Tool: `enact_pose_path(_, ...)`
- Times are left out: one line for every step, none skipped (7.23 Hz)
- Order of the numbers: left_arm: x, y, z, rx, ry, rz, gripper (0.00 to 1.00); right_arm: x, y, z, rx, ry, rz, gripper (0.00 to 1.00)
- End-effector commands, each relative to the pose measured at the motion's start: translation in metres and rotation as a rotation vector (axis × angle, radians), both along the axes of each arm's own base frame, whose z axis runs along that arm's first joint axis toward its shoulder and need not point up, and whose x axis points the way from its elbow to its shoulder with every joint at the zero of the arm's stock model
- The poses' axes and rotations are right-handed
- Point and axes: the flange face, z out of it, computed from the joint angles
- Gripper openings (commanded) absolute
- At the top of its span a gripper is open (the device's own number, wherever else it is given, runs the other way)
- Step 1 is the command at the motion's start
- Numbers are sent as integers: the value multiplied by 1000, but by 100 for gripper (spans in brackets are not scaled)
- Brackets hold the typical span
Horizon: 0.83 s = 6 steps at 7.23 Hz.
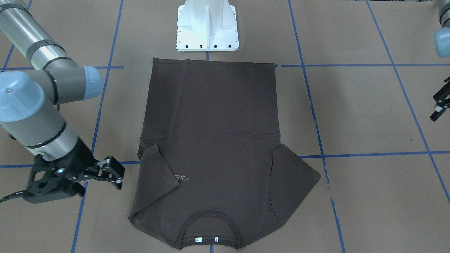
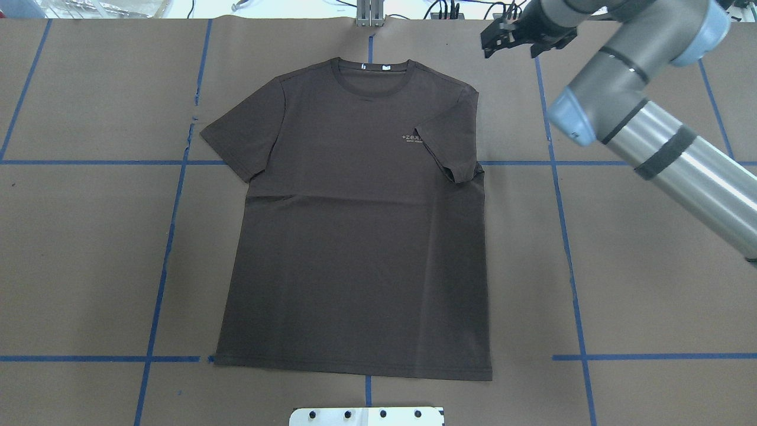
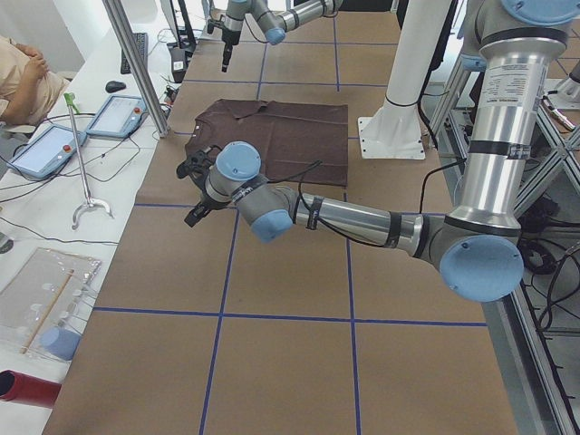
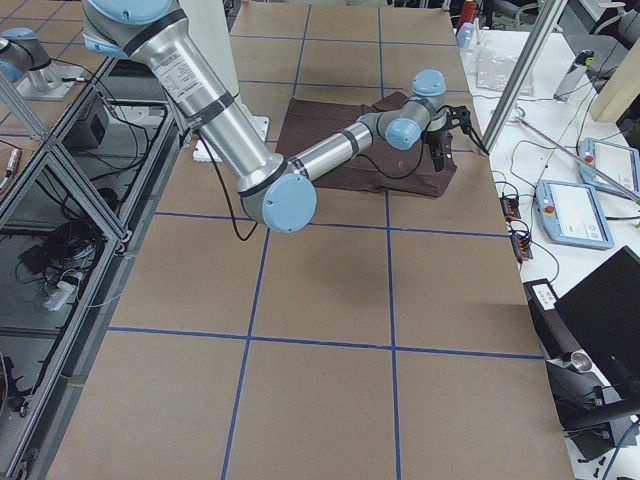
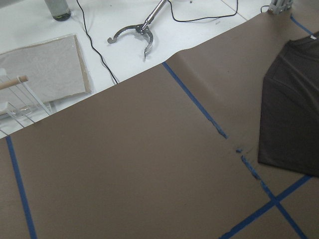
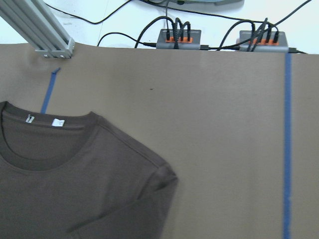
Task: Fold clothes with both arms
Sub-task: 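Release the sleeve and raise the right gripper while the left gripper approaches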
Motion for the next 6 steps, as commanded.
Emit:
enact_pose_path(118, -25, -30, -205, 109, -170, 88, 116, 3, 75, 62, 26, -92, 100)
enact_pose_path(161, -31, -35, -265, 136, -207, 80, 149, 10, 102, 78, 18, -127, 100)
enact_pose_path(209, -28, -39, -290, 146, -218, 77, 160, 15, 112, 70, 14, -123, 100)
enact_pose_path(256, -33, -41, -329, 177, -236, 70, 160, 17, 112, 71, 15, -122, 100)
enact_pose_path(287, -34, -24, -313, 193, -252, 69, 161, 18, 115, 67, 18, -120, 100)
enact_pose_path(299, -30, -11, -314, 200, -251, 66, 162, 19, 120, 62, 22, -118, 100)
